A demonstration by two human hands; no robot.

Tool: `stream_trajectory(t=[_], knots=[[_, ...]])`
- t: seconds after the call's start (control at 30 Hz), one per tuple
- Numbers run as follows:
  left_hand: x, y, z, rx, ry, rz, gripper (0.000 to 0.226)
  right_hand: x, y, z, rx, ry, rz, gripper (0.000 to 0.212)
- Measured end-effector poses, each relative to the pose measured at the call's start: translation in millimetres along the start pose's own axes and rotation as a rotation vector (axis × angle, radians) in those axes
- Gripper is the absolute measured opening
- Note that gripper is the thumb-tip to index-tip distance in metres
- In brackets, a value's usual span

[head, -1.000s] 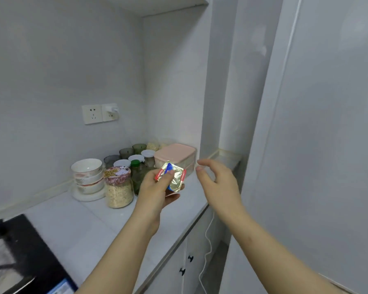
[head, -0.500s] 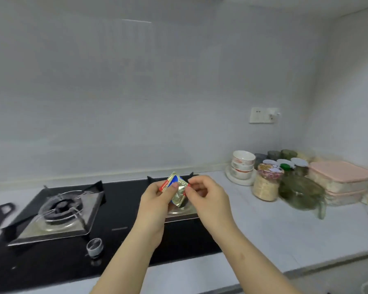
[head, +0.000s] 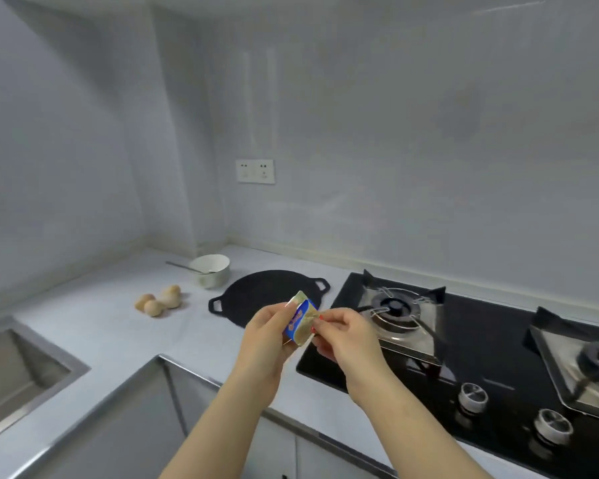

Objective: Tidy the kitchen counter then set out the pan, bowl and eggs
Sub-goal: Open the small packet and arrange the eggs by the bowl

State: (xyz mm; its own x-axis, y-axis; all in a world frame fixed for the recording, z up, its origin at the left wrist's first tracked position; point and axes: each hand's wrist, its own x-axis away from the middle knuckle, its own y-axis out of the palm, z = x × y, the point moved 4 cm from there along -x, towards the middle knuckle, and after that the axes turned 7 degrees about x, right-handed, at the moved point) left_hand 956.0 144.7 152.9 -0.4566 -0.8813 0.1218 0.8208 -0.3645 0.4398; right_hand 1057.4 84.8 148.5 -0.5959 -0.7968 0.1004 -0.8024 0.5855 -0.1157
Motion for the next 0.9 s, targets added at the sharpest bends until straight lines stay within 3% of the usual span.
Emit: stream_trajectory(t=[0.23, 0.6, 0.9], knots=[[-48, -122, 34, -0.008, -0.009, 0.254, 0.012, -43, 124, 4, 0.039, 0.101, -0.143, 0.005], [-146, -249, 47, -0.199, -0.023, 0.59, 0.012, -166, 236, 36, 0.094, 0.222, -0.256, 0.006], [-238, -317, 39, -0.311, -0.181, 0.703, 0.006, -265, 307, 82, 0.08, 0.466, -0.312, 0.016]])
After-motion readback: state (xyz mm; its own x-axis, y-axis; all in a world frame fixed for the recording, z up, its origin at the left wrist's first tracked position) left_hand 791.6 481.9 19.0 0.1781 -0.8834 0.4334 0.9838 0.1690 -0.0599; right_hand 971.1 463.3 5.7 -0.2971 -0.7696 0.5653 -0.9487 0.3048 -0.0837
